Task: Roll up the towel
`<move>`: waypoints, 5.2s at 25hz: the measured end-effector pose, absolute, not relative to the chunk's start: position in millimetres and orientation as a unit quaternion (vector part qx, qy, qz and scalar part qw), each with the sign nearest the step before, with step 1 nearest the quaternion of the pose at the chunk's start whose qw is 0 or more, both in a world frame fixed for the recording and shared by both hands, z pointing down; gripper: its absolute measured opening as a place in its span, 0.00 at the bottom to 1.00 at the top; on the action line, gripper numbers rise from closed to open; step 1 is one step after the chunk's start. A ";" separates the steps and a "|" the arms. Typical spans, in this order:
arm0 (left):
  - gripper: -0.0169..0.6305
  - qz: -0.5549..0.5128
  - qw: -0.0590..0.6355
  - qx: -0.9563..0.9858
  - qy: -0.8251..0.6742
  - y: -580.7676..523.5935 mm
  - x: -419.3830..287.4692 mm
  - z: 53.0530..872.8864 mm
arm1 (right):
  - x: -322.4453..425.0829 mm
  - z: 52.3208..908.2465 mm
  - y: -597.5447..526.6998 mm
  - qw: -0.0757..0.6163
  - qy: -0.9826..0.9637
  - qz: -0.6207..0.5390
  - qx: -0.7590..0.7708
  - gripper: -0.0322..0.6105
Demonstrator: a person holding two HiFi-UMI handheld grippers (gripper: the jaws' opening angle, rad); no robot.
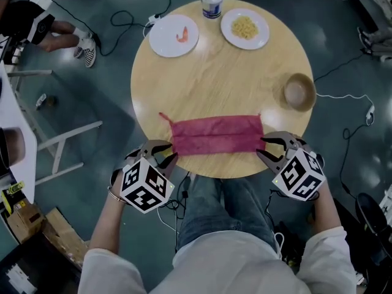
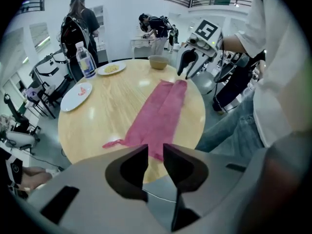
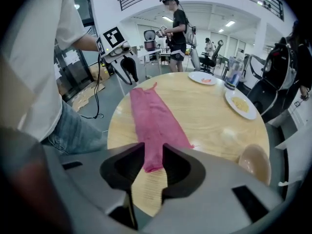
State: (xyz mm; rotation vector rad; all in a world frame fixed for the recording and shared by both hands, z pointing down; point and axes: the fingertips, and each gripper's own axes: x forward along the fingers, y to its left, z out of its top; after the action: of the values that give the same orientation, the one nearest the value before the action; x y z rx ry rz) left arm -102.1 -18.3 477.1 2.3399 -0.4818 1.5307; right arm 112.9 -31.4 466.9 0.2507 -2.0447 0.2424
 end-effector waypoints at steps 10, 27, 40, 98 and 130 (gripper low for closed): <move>0.17 0.563 0.070 0.811 -0.142 -0.2 -72.5 514.8 | 105.9 505.0 -6.7 0.558 -0.826 0.023 0.069 0.21; 0.07 0.566 0.145 0.806 -0.098 34.2 -73.5 502.4 | 111.0 489.2 13.5 0.531 -0.837 0.120 0.047 0.09; 0.07 0.551 0.240 0.789 -0.126 -33.1 -82.8 505.0 | 107.1 498.6 -50.8 0.528 -0.830 0.165 0.071 0.09; 0.03 0.004 0.064 0.729 -0.682 -100.3 -157.6 156.5 | 215.3 155.8 -115.3 0.013 -0.772 0.017 0.636 0.05; 0.03 0.001 0.064 0.763 -0.643 -101.3 -131.2 163.0 | 216.4 164.9 -86.8 0.036 -0.740 0.005 0.671 0.05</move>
State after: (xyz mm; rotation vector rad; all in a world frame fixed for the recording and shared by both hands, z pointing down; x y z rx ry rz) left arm -131.2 -101.3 163.0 2.3052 -1.9414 0.0035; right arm 216.4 -86.8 164.9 2.0611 -2.2740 0.0147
